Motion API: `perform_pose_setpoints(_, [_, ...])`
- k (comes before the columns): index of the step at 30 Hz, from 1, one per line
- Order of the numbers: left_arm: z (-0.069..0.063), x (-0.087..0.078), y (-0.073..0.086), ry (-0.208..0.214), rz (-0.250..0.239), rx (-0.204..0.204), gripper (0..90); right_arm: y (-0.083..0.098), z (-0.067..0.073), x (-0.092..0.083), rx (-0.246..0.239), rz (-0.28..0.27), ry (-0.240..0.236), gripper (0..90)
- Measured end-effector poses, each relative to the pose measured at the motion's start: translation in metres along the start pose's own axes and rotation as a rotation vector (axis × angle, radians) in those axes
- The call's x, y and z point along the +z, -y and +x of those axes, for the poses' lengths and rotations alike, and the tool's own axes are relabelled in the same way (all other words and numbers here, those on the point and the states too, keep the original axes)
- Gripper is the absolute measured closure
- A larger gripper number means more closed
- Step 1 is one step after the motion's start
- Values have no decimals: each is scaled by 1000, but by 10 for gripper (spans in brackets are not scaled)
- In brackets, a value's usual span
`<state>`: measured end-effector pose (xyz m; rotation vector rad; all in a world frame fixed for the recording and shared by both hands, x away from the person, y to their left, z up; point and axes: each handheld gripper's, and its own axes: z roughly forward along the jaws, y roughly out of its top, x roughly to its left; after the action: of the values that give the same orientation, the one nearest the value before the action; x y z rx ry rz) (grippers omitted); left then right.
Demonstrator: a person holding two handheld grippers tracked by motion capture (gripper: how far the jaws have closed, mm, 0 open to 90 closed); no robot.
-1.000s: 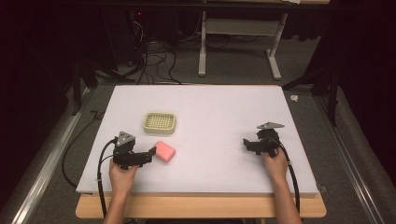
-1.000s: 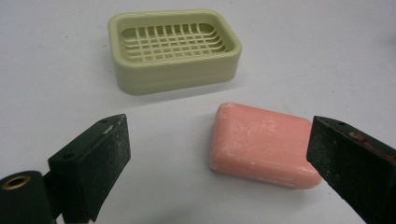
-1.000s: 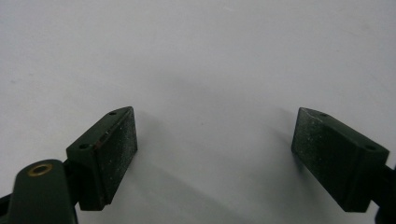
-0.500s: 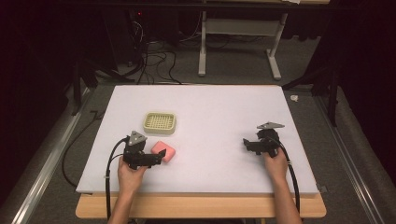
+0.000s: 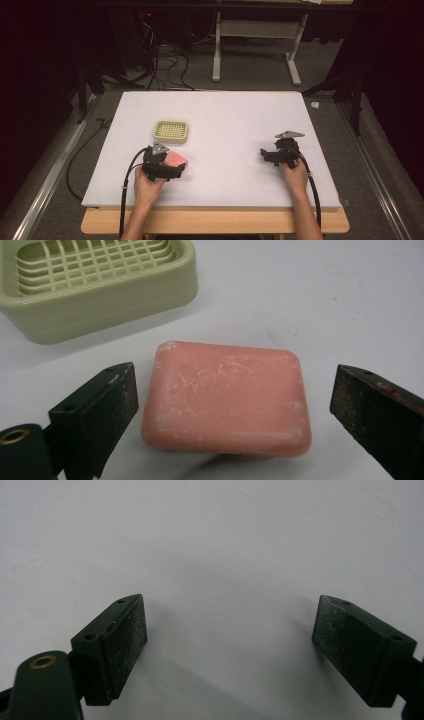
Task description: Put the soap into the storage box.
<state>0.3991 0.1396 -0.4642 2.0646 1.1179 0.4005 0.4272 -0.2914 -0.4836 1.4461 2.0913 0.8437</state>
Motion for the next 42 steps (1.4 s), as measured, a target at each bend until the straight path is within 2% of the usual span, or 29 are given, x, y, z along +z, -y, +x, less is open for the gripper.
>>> perform_pose_setpoints(13, [-1, 17, 1, -13, 49, 11, 50, 0, 0, 0, 0, 0, 0, 151])
perform_pose_setpoints(17, [-1, 20, 1, -14, 52, 4, 50, 0, 0, 0, 0, 0, 0, 151])
perform_pose_setpoints(24, [-3, 25, 3, -27, 73, 15, 67, 0, 0, 0, 0, 0, 0, 151])
perform_pose_setpoints(26, [-4, 25, 3, -43, 74, 24, 74, 0, 0, 0, 0, -1, 0, 151])
perform_pose_setpoints(31, [-4, 25, 3, -56, 69, 27, 105, 0, 0, 0, 0, 0, 0, 151])
perform_pose_setpoints(37, [-5, 24, 4, -58, 61, 37, 134, 0, 0, 0, 0, 0, 0, 151])
perform_pose_setpoints(42, [-5, 23, 5, -57, 52, 22, 137, 0, 0, 0, 0, -1, 0, 151])
